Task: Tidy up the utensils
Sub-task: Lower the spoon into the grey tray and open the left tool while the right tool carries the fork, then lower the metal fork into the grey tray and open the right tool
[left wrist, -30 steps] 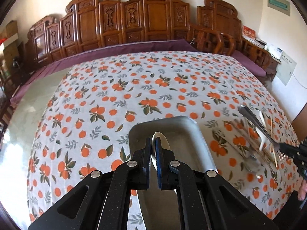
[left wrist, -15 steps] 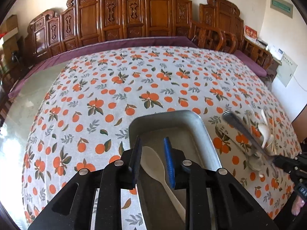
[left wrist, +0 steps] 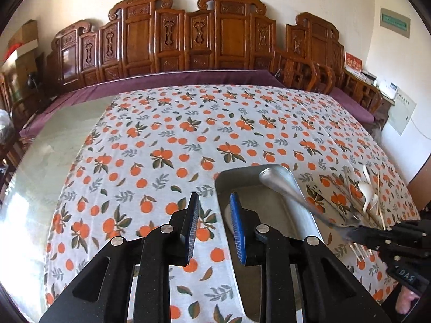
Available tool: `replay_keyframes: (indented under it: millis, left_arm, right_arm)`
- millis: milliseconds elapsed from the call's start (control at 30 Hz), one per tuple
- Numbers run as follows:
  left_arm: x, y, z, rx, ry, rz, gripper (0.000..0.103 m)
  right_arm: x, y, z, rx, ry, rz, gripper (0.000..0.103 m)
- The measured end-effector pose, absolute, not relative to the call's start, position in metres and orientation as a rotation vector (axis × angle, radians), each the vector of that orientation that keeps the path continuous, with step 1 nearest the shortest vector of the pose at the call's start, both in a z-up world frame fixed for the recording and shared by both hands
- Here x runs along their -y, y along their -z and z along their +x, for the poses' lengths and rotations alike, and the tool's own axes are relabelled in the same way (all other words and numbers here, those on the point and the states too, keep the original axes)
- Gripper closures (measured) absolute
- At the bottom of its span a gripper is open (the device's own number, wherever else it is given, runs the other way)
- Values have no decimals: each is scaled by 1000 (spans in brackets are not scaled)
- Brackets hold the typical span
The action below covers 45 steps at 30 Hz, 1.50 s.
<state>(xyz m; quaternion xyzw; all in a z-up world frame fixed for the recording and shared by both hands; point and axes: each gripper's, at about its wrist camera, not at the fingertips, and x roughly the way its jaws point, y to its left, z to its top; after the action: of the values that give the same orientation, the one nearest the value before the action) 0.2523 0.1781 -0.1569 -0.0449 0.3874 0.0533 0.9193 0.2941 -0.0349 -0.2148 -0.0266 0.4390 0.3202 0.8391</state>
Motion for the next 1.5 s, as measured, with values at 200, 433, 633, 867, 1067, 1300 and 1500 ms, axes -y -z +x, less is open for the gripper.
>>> replay_keyframes:
  millis: [200, 433, 633, 867, 1067, 1300, 1500]
  left_arm:
    - [-187, 155, 247, -789, -110, -107, 81]
    - [-192, 155, 244, -786, -108, -125, 81]
    - [-189, 155, 245, -786, -105, -120, 81]
    - [-189, 155, 245, -787, -104, -119, 81]
    - [-185, 156, 247, -788, -98, -110, 81]
    - [-179, 157, 248, -792, -90, -98, 81]
    - [-175, 157, 249, -793, -78, -107, 81]
  right_arm:
    - [2, 222, 293, -935, -643, -99, 99]
    - [-8, 229, 302, -898, -550, -175, 99]
    - [-26, 233, 309, -909, -525, -218, 99]
    - [-28, 237, 303, -939, -572, -162, 97]
    - [-24, 237, 295, -970, -644, -113, 92]
    - [-20, 236, 287, -993, -700, -69, 91]
    - [-11, 222, 276, -945, -740, -85, 91]
